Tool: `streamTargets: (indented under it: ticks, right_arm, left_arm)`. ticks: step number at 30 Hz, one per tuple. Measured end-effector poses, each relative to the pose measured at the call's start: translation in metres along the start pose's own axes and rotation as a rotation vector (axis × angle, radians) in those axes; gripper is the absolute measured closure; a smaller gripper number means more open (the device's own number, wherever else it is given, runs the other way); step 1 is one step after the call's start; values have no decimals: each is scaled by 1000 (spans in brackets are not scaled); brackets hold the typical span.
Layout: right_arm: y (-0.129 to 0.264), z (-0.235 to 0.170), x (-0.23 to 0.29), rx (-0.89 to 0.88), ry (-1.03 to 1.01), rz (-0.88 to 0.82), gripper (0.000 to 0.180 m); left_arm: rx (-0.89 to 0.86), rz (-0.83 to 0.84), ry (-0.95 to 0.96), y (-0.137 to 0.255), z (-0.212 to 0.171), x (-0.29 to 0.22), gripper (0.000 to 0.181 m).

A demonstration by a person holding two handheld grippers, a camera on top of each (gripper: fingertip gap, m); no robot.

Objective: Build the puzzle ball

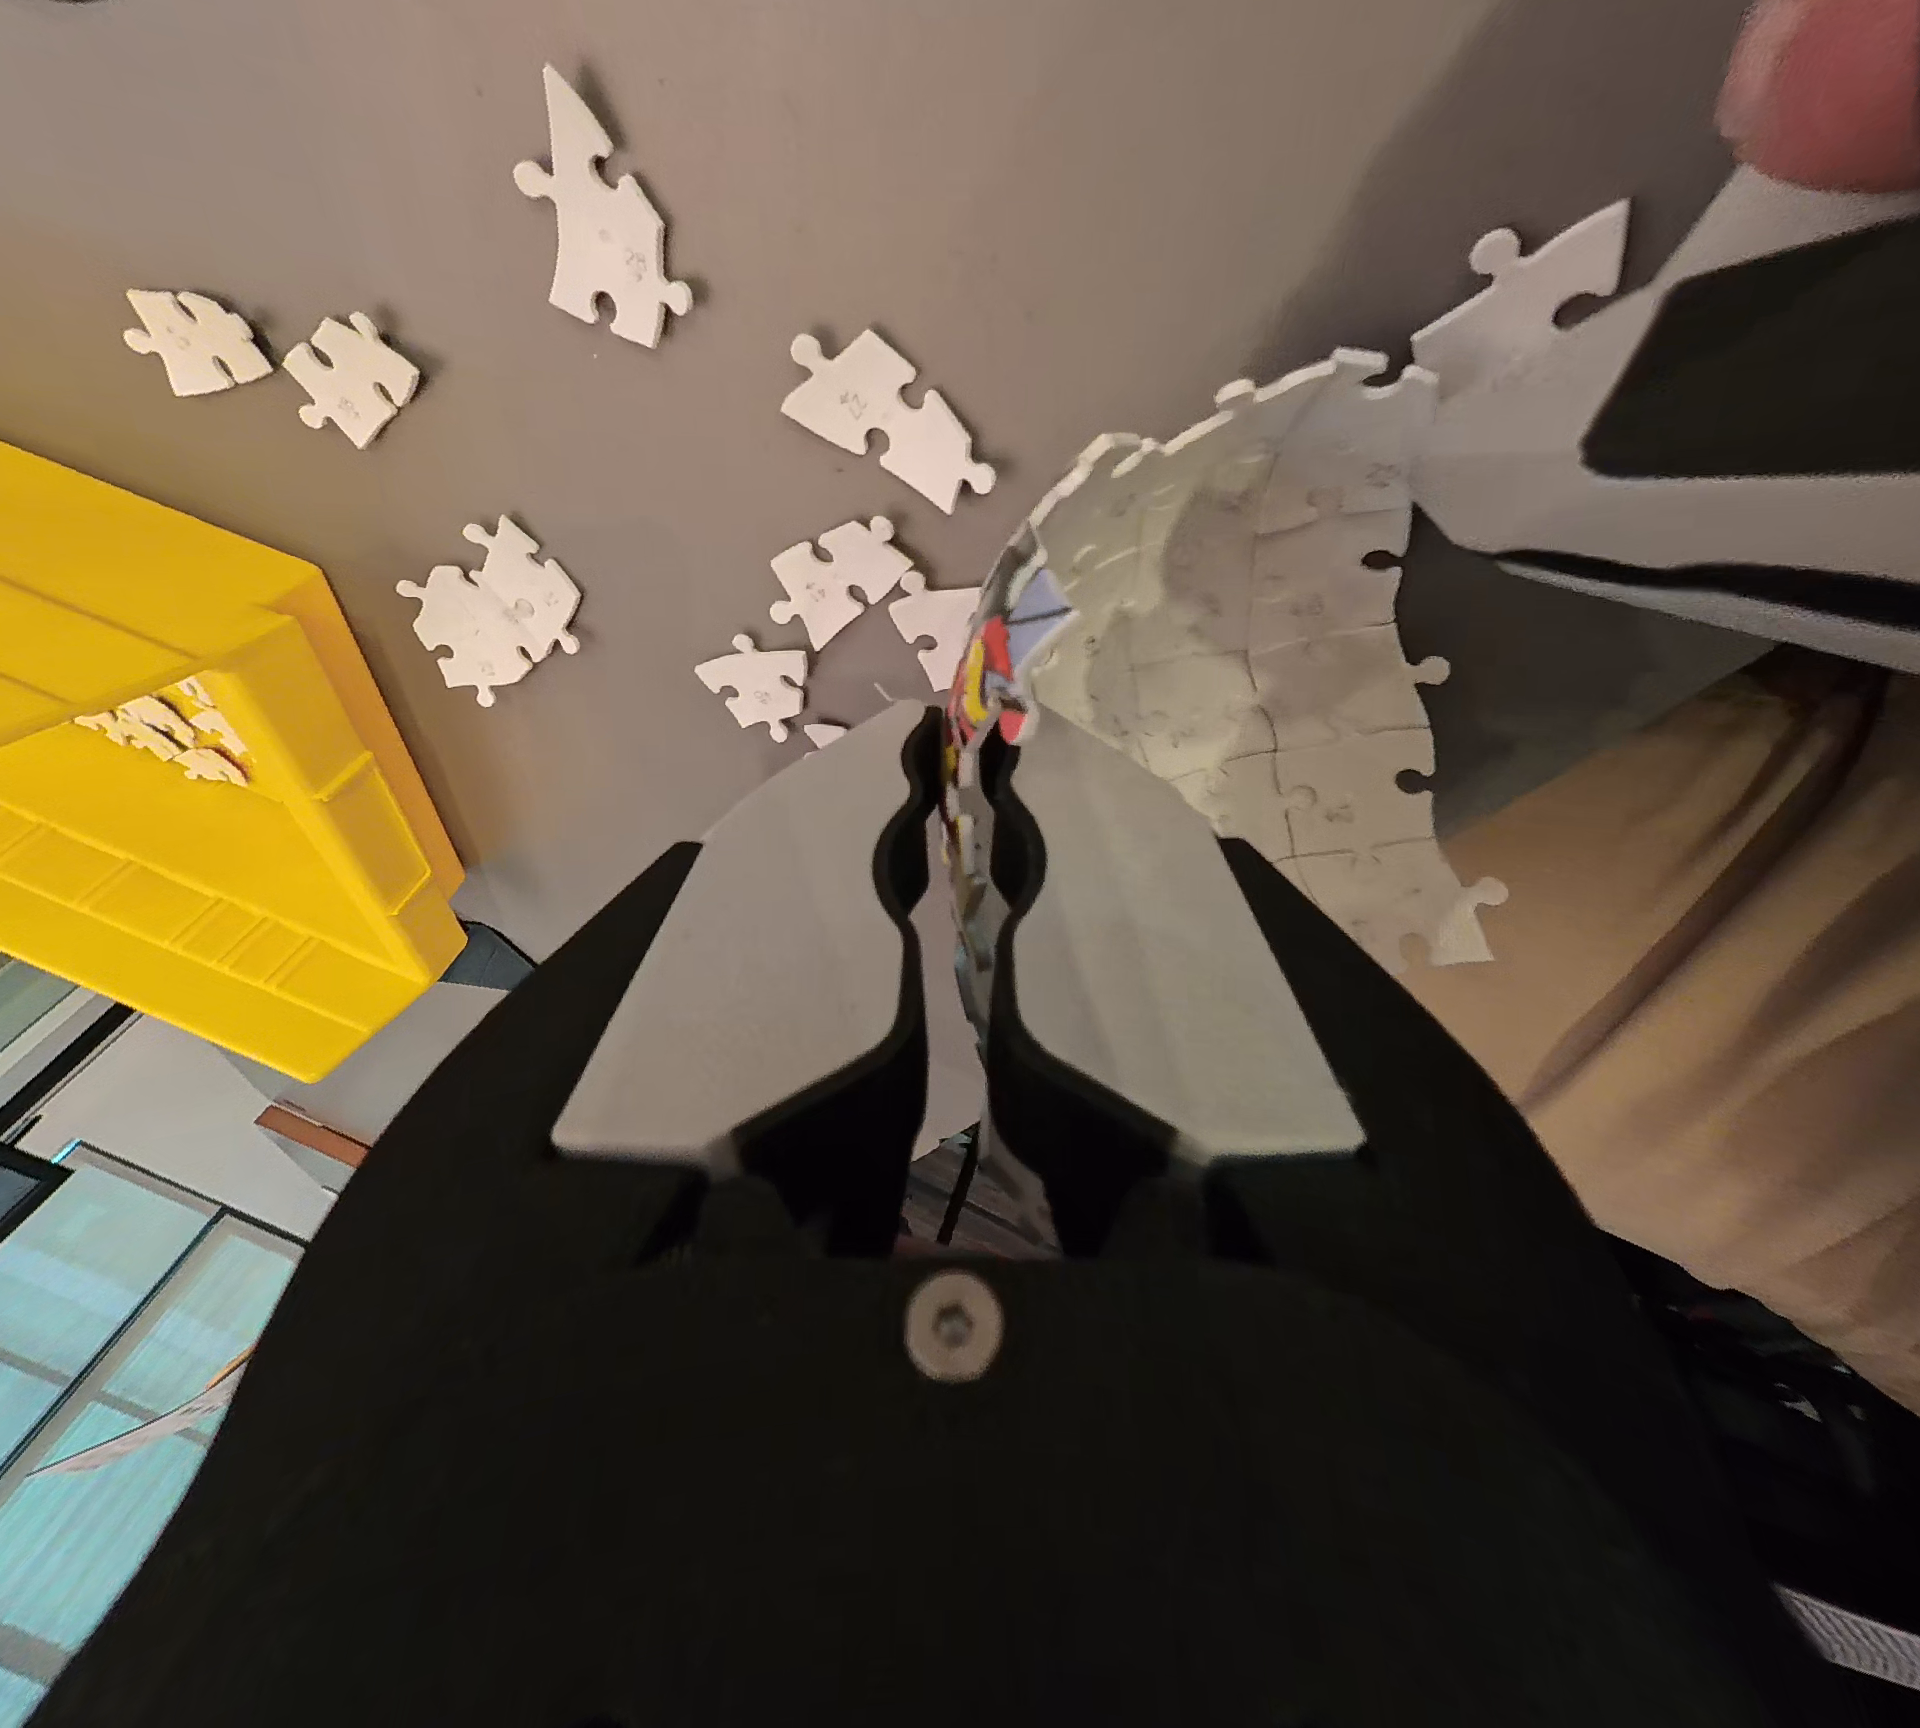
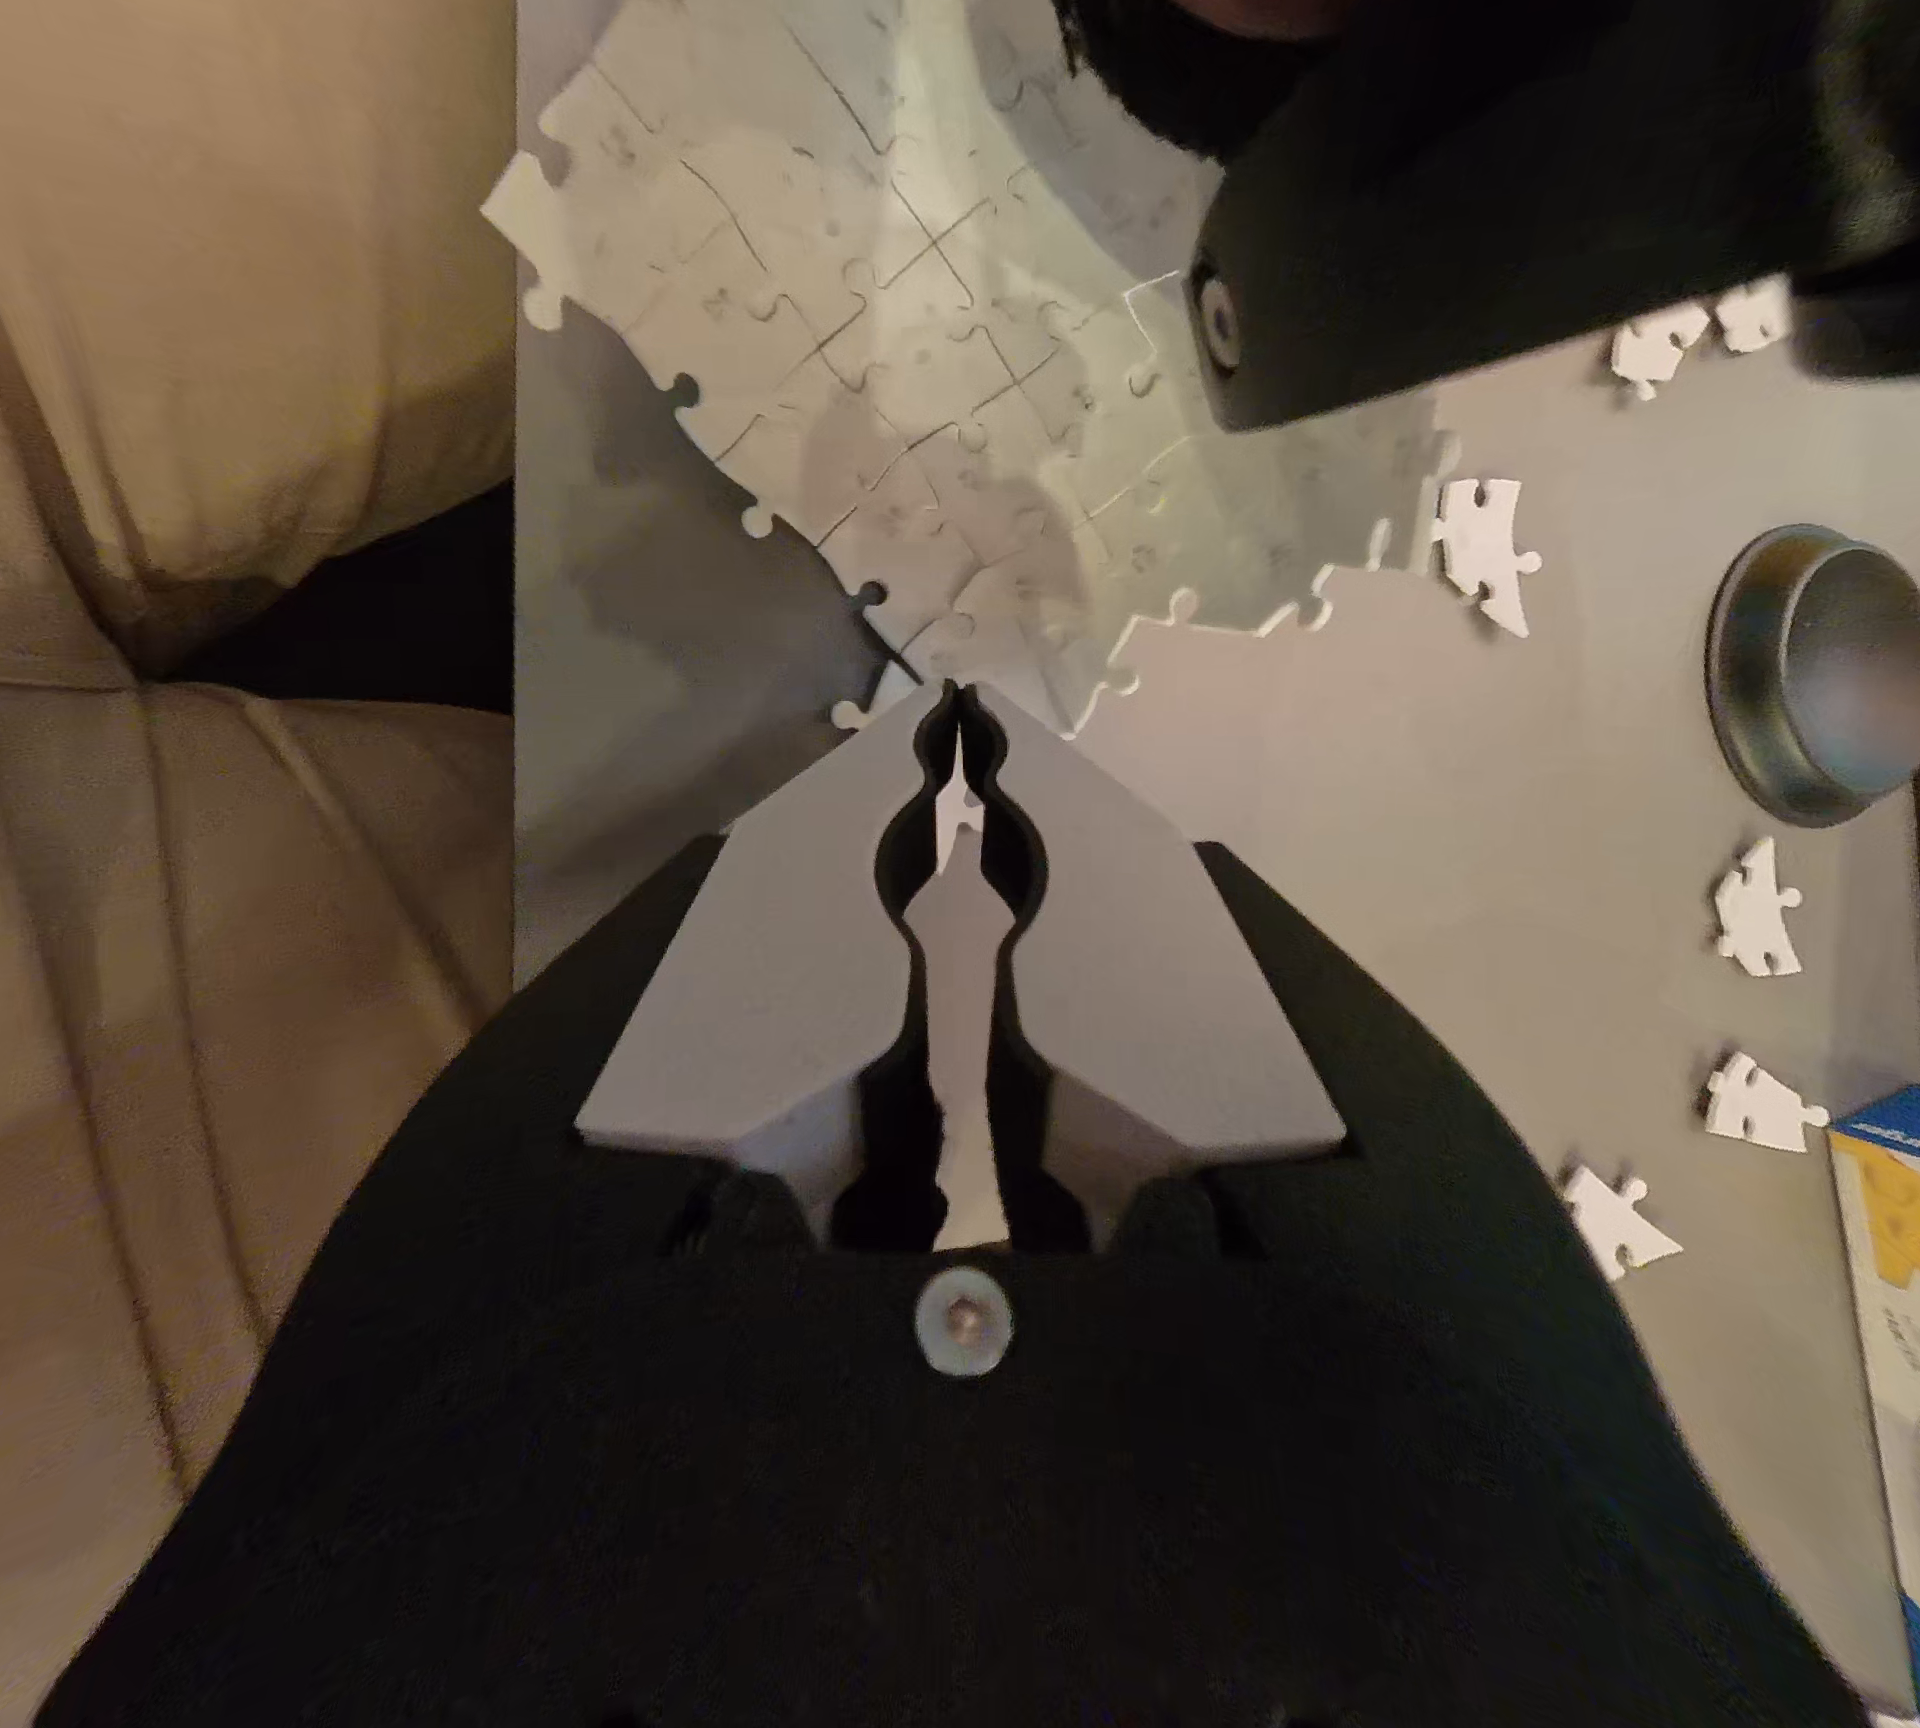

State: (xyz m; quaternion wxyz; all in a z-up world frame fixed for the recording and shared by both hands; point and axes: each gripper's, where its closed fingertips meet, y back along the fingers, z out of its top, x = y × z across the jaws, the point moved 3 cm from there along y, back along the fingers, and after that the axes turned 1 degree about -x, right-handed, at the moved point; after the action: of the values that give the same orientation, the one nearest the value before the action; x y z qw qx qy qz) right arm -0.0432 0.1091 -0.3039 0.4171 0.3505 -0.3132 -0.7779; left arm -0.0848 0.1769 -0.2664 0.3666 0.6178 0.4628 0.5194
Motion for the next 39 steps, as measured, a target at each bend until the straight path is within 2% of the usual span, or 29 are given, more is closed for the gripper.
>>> streamTargets:
  ticks: [39]
  right_arm:
    - [-10, -6, 1, -57, -155, 104, 180]
  left_arm:
    - [-12, -12, -22, 1, -9, -6, 166]
